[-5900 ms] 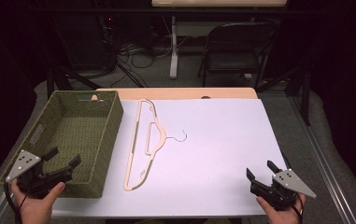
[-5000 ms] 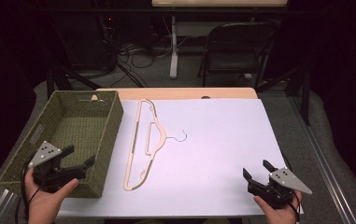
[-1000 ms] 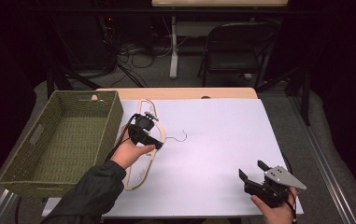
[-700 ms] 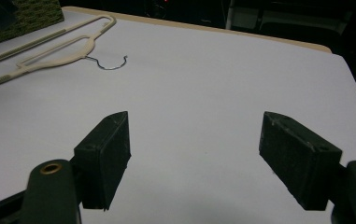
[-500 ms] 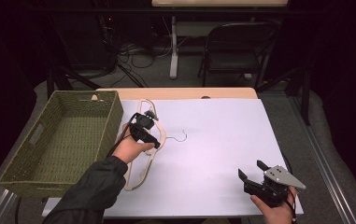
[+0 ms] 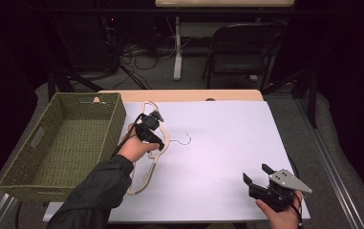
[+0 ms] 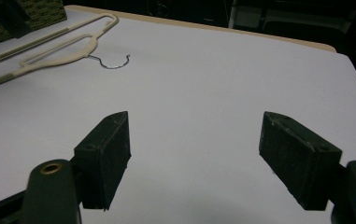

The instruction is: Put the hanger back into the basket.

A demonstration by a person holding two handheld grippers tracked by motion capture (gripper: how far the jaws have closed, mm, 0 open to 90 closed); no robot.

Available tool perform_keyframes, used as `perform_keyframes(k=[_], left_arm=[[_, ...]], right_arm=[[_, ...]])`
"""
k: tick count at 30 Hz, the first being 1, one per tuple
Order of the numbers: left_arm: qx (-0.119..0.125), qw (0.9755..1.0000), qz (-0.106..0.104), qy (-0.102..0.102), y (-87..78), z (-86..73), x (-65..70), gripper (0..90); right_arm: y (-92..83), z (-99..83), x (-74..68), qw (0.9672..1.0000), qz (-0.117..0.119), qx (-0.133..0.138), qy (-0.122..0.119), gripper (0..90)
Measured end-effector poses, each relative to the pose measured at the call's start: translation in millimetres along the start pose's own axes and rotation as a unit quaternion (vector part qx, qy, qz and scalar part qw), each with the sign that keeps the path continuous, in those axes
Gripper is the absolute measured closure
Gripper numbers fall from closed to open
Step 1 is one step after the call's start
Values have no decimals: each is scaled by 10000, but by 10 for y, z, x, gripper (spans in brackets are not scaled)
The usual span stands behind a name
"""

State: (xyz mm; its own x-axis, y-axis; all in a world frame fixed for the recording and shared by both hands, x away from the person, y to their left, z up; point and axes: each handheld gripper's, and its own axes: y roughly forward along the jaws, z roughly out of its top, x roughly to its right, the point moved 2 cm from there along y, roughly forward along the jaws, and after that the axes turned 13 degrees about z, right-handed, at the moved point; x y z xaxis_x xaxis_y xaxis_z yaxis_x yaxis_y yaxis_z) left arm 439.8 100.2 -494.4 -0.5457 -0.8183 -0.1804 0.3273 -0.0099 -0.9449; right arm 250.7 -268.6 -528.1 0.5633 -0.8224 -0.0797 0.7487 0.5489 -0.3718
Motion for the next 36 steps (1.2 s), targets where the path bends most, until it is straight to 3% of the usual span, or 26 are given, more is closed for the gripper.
perform_keyframes(k=[13, 23, 36], left_arm=[[-280, 9996, -33, 39, 123, 60, -19, 330], [-348, 9994, -54, -41, 196, 88, -39, 347], [-386, 9992, -39, 53, 230, 149, -9, 391]], right_arm=[[0, 2, 1, 10000, 21, 9, -4, 248], [1, 3, -5, 10000, 60, -15, 1, 250], [13, 1, -6, 10000, 87, 16, 12, 253]])
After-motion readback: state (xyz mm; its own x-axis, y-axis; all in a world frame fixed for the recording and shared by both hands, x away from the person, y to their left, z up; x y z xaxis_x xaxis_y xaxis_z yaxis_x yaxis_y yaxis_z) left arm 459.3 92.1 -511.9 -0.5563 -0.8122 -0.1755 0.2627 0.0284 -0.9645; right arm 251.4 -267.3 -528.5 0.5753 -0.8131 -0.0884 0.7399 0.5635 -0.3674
